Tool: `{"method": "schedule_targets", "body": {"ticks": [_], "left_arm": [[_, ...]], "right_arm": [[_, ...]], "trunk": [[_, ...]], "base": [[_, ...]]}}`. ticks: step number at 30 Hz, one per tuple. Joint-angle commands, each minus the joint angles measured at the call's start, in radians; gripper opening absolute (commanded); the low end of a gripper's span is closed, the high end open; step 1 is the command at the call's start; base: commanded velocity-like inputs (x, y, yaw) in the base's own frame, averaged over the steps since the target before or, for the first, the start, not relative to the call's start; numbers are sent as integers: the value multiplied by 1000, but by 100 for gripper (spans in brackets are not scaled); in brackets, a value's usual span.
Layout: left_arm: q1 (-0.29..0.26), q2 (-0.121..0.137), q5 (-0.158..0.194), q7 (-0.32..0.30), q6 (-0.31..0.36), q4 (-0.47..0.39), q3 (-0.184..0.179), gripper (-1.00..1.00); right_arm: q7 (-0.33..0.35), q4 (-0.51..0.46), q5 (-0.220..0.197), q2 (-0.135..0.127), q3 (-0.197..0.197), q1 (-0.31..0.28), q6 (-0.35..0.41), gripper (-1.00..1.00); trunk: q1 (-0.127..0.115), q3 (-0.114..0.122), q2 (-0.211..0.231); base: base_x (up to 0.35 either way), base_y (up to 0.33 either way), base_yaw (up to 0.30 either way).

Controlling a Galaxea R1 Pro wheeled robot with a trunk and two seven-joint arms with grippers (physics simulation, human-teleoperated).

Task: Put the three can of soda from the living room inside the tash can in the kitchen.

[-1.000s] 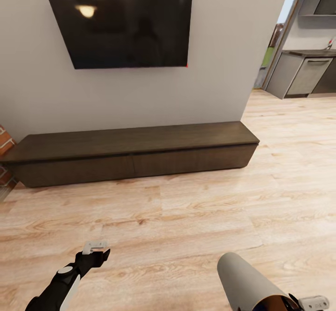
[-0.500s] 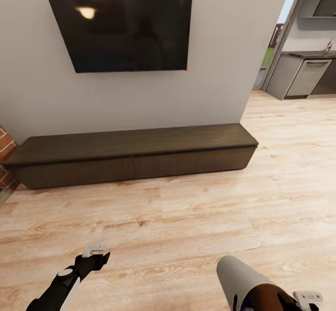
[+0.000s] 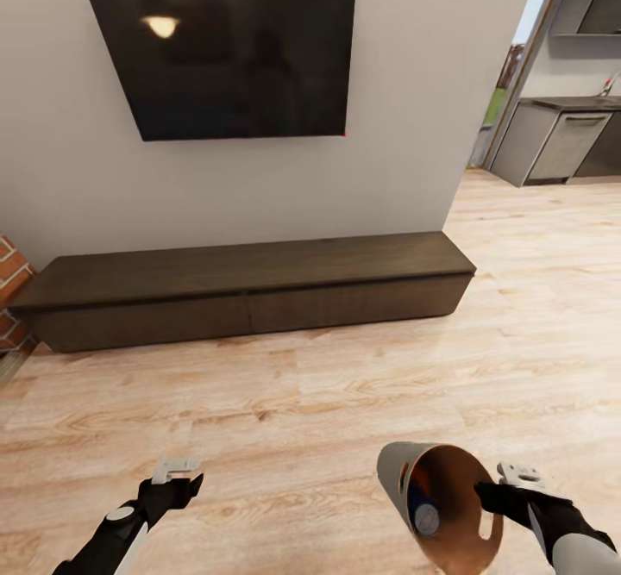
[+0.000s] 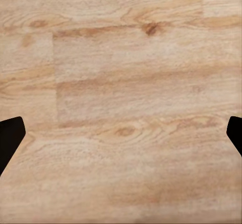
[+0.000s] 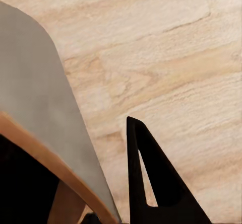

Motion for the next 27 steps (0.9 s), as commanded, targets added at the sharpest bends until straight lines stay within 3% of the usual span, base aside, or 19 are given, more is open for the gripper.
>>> {"method": "schedule_targets", "body": {"ticks": [1, 6, 8, 9, 11, 15, 22, 27], "left_arm": [[0, 0, 1, 0, -4, 4, 0, 100], [0, -1, 2, 2, -8, 7, 0, 100], [0, -1, 2, 3, -8, 8, 0, 100], [0, -1, 3, 4, -9, 8, 0, 100], [0, -2, 3, 4, -13, 8, 0, 100], [0, -5, 2, 5, -42, 9, 0, 100], [0, -11, 3, 19, -60, 11, 0, 100], [0, -14, 3, 35, -75, 11, 0, 100]], "right_arm": [[6, -2, -10, 12, -5, -36, 47, -100], [-2, -2, -8, 38, 4, -64, 65, -100], [-3, -1, -7, 41, 4, -65, 37, -100], [-3, -1, -6, 42, 4, -65, -27, -100], [-3, -1, -5, 42, 5, -64, -64, -100], [-6, 32, -3, 36, 7, -63, -73, -100], [2, 115, -6, -8, 6, -63, 166, -100], [4, 165, -4, -16, 6, -63, 242, -100]], "trunk": [[-4, 3, 7], [-23, 19, 42], [-31, 25, 56], [-35, 28, 63], [-42, 35, 77], [-58, 47, 105], [-62, 50, 112], [-62, 50, 112]], "base": [[0, 0, 0], [0, 0, 0], [0, 0, 0], [0, 0, 0], [0, 0, 0], [0, 0, 0], [0, 0, 0], [0, 0, 0]]}}
